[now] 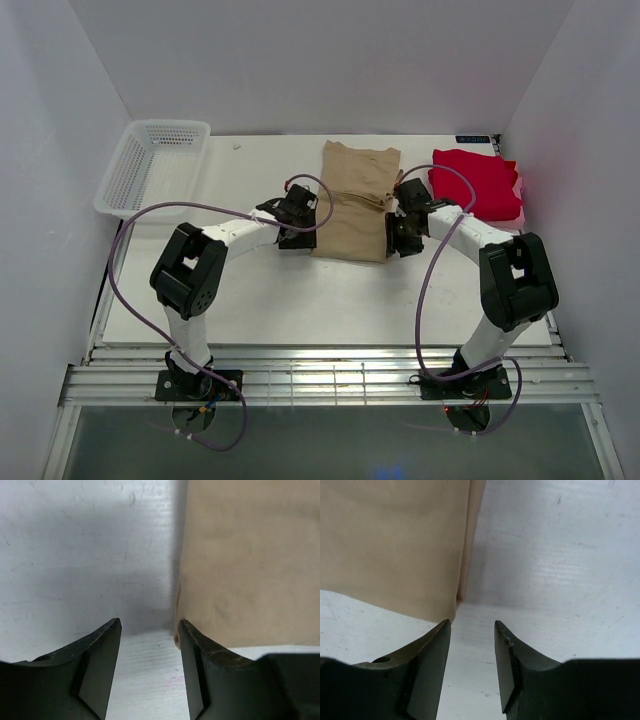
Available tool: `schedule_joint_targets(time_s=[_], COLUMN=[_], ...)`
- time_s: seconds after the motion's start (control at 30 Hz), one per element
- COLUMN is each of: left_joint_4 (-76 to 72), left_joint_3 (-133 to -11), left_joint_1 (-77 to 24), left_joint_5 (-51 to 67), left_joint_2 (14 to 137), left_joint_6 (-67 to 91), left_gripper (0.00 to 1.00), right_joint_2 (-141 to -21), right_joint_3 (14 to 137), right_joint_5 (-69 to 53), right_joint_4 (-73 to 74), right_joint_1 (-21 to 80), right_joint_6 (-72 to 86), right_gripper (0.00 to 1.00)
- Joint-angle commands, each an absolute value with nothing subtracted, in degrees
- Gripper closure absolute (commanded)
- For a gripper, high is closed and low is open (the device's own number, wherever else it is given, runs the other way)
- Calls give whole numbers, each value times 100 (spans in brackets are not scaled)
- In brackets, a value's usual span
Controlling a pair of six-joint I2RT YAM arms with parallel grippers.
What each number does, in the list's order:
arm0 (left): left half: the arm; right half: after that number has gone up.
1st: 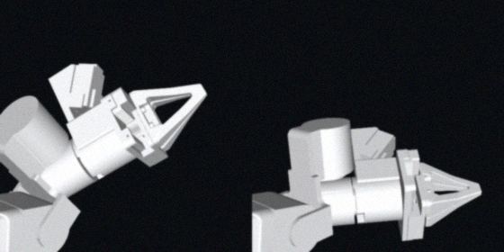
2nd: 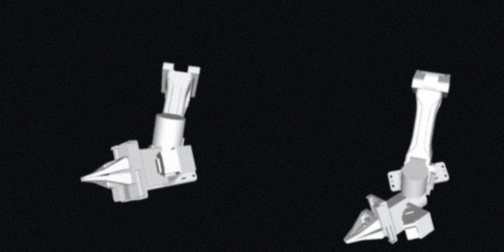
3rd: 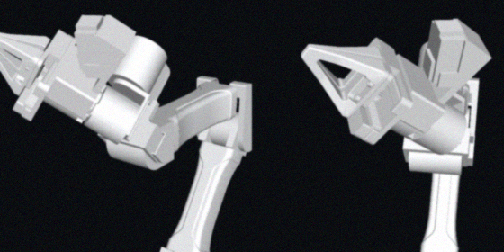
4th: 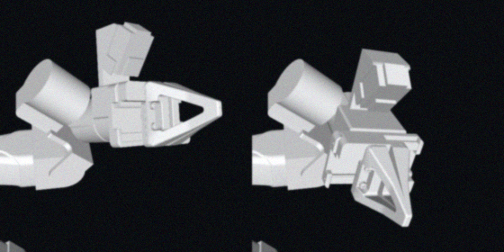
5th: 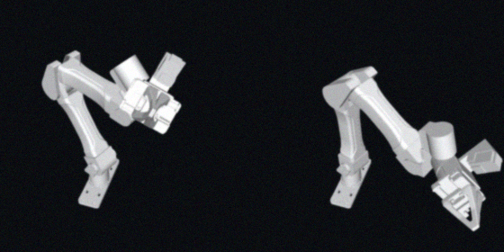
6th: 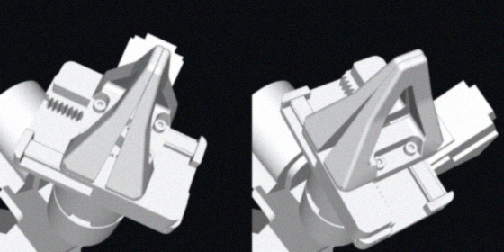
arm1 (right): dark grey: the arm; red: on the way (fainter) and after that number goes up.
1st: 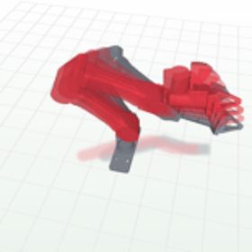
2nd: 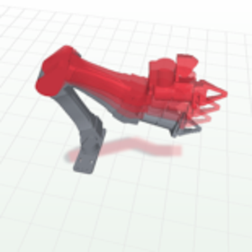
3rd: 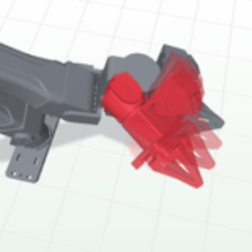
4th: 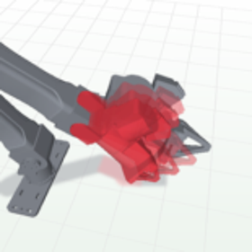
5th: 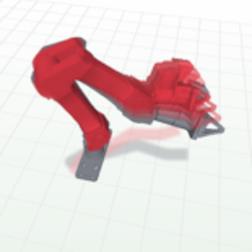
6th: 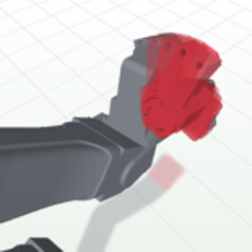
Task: Fold and stack the t-shirts
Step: Fold the tshirt
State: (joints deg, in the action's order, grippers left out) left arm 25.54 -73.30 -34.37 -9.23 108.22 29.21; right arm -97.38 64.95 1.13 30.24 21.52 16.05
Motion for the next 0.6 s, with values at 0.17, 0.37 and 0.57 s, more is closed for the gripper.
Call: schedule_joint_targets(time_s=[0.17, 0.37, 0.57], left_joint_4=[2022, 1934, 1855], left_joint_3=[-6970, -7014, -7163], left_joint_1=[-3507, -3507, -3507], left_joint_5=[-580, -686, -580], left_joint_2=[10468, 10318, 10573], left_joint_6=[3199, 3199, 3243], left_gripper=[39, 39, 39], right_joint_2=[-9123, -8938, -9368], right_joint_3=[5889, 5713, 5792], right_joint_5=[-211, -220, -220], right_joint_4=[2540, 2408, 2259], right_joint_1=[2259, 2294, 2294], right_joint_6=[1986, 2109, 2092], right_gripper=[54, 54, 54])
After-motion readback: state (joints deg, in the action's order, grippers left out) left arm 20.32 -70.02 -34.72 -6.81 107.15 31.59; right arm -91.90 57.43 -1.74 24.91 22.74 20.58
